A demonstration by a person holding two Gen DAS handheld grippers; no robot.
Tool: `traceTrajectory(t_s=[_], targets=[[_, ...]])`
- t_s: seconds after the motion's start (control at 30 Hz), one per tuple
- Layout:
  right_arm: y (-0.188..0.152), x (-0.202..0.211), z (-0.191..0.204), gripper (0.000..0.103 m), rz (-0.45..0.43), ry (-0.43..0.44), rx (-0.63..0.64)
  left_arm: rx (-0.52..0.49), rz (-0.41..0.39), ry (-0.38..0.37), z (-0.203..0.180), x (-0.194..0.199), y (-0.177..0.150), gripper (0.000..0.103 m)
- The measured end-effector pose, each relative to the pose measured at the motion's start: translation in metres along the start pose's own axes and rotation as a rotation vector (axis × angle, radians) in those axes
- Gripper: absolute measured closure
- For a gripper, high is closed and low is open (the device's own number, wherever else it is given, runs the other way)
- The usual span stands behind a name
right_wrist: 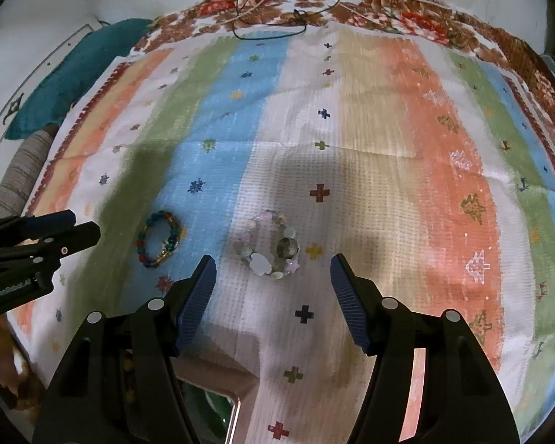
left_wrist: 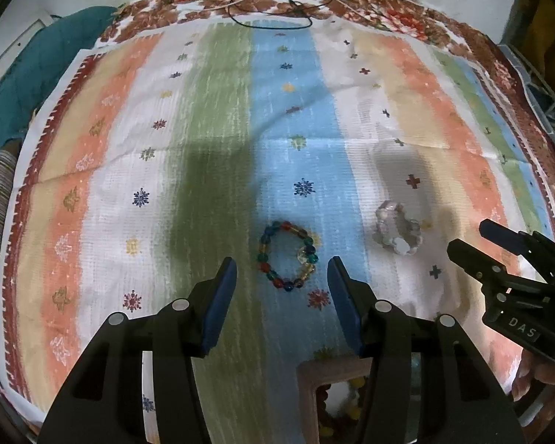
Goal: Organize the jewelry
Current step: 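Move the right tool over the white stone bracelet while the left moves over the multicolour bead bracelet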
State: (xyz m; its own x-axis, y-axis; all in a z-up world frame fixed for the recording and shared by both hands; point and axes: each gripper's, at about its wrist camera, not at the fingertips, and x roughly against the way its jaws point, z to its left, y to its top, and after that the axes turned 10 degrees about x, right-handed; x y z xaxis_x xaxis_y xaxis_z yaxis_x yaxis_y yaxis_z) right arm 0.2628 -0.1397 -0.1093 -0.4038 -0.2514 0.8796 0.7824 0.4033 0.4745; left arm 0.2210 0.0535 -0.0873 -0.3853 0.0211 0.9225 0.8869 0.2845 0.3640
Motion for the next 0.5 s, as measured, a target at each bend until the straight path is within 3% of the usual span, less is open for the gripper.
traceTrajectory(t_s=[0.5], targets=[[0.010,-0.024,-0.010,0.039,0.037,-0.018,-0.006,-0.012,0.026,0.033,-0.002,-0.024,0.009,0.052]])
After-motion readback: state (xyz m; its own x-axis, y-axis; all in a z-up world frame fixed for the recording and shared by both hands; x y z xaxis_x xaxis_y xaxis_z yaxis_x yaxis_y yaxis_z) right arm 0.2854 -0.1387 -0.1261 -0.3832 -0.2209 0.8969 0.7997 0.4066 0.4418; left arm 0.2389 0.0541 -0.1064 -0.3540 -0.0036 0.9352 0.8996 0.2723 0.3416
